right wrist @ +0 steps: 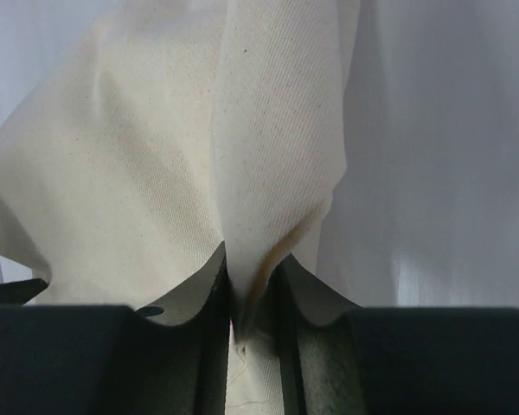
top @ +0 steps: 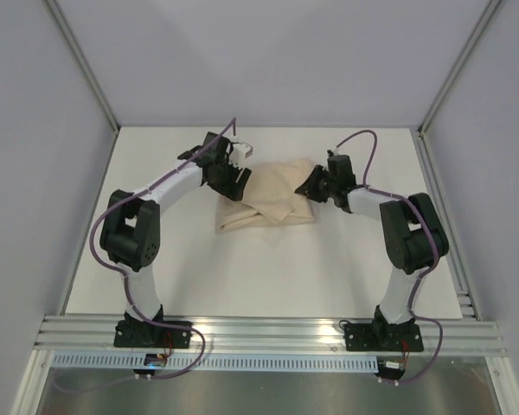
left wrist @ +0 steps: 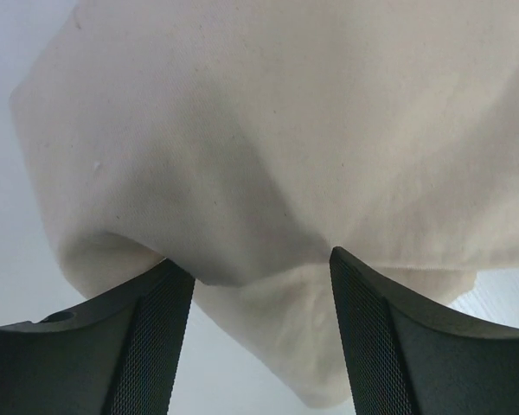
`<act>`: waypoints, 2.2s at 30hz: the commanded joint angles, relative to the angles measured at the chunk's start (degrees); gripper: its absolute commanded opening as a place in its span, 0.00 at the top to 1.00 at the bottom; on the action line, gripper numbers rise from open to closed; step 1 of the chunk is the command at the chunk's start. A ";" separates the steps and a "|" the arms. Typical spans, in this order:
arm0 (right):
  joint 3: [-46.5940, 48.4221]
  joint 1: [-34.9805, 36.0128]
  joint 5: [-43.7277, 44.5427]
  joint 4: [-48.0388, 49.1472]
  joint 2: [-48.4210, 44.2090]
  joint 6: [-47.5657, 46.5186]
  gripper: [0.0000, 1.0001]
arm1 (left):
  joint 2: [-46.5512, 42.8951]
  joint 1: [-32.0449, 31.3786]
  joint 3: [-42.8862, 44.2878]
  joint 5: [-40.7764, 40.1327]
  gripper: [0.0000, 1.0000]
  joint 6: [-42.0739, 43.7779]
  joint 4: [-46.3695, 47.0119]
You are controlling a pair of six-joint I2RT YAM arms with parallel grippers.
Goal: Prepare the surgical pack
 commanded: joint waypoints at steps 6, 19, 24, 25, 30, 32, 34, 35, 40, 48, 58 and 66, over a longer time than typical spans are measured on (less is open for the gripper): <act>8.78 -1.77 1.80 -16.61 -2.51 -11.35 0.45 | -7.47 -0.20 1.64 3.87 0.28 4.47 -7.97; -12.39 2.88 2.78 -16.11 -26.27 3.40 0.32 | -18.11 -8.89 -11.08 -4.02 0.30 23.37 -5.55; -12.68 7.10 -0.92 -5.76 -20.73 9.73 0.33 | -16.10 -10.04 -12.42 -8.16 0.27 24.17 -0.43; -12.06 7.63 -1.18 -5.29 -18.89 9.74 0.33 | -15.57 -10.39 -12.51 -8.60 0.27 24.08 0.80; -10.56 9.22 -1.45 -1.87 -15.80 11.06 0.35 | -12.84 -10.83 -12.42 -10.10 0.31 23.82 2.74; -11.00 9.48 -1.71 -0.72 -14.92 12.20 0.38 | -12.49 -10.75 -12.51 -9.23 0.32 23.82 2.83; -11.53 9.57 -2.76 1.21 -13.52 13.34 0.39 | -12.57 -10.83 -12.68 -7.56 0.34 23.64 2.57; -11.53 9.66 -3.12 2.01 -13.08 13.87 0.40 | -12.57 -10.83 -12.68 -5.55 0.35 23.55 2.30; -10.92 10.53 -3.47 5.96 -10.79 15.72 0.56 | -11.43 -11.80 -12.86 -3.16 0.40 23.11 2.04; -12.84 12.03 -4.09 5.80 -12.36 16.95 0.99 | -10.64 -12.24 -12.51 -3.42 0.60 22.50 2.21; -16.71 13.79 -1.89 3.94 -13.78 15.19 1.00 | -10.29 -12.33 -10.58 -1.57 0.88 20.22 2.39; -15.22 13.70 -1.89 7.29 -7.28 14.58 1.00 | -12.75 -12.33 -9.52 -0.35 1.00 19.86 1.25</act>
